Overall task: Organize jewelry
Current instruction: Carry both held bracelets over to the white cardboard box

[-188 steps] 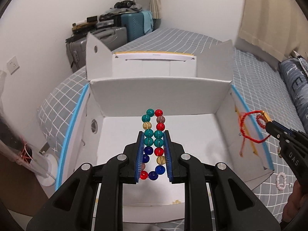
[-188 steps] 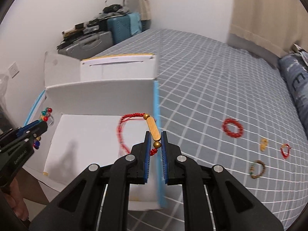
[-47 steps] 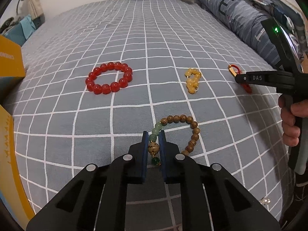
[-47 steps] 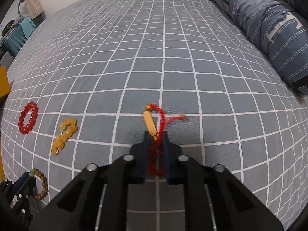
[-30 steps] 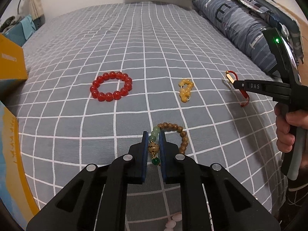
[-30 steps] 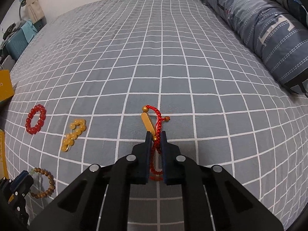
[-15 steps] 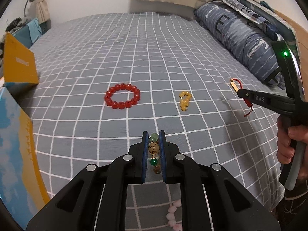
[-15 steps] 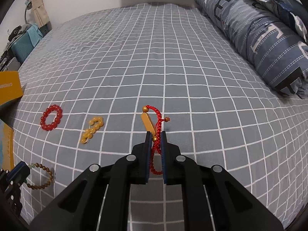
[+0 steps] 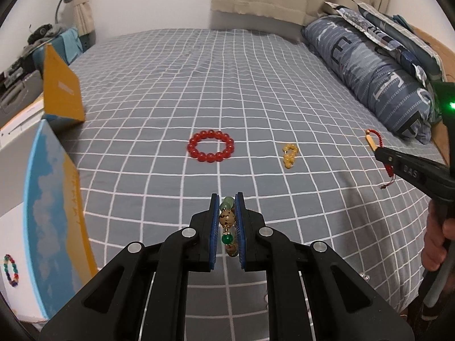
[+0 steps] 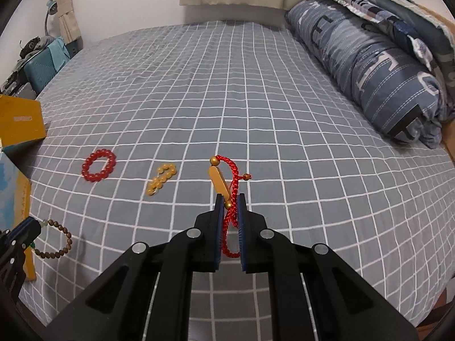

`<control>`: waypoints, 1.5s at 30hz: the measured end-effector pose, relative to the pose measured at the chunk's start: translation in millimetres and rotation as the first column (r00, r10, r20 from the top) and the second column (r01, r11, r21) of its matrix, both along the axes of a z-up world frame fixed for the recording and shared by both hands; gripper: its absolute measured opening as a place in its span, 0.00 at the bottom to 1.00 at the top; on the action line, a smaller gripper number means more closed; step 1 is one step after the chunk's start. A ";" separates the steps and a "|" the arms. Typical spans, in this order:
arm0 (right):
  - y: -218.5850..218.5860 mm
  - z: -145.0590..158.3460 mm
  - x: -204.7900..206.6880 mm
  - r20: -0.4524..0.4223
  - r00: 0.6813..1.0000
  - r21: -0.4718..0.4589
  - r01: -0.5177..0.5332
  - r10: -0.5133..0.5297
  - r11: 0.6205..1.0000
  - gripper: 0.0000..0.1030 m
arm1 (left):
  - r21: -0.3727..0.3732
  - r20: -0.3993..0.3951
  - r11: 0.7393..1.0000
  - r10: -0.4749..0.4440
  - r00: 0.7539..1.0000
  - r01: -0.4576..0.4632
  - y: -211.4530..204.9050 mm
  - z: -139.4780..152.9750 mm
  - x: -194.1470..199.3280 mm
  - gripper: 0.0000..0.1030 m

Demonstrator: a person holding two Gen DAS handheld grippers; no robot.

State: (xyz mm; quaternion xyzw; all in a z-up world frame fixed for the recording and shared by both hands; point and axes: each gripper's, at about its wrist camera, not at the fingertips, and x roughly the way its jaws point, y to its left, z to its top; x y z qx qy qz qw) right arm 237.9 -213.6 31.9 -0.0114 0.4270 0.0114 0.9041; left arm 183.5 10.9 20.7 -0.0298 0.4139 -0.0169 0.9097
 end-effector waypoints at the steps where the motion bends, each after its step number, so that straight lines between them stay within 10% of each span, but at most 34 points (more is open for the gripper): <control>1: 2.0 3.1 -5.3 0.008 1.000 -0.001 -0.003 0.003 1.000 0.08 | 0.000 0.002 1.000 0.003 1.000 -0.003 1.6 1.4 -2.0 0.10; 24: 88.1 48.1 -77.1 0.105 0.988 0.018 -0.119 0.116 0.993 0.08 | 0.035 0.093 0.993 0.111 0.989 -0.115 74.7 55.6 -58.7 0.10; 45: 252.2 76.8 -103.8 0.142 0.925 0.044 -0.362 0.352 0.931 0.08 | 0.020 0.123 0.941 0.332 0.935 -0.337 214.0 90.4 -118.8 0.10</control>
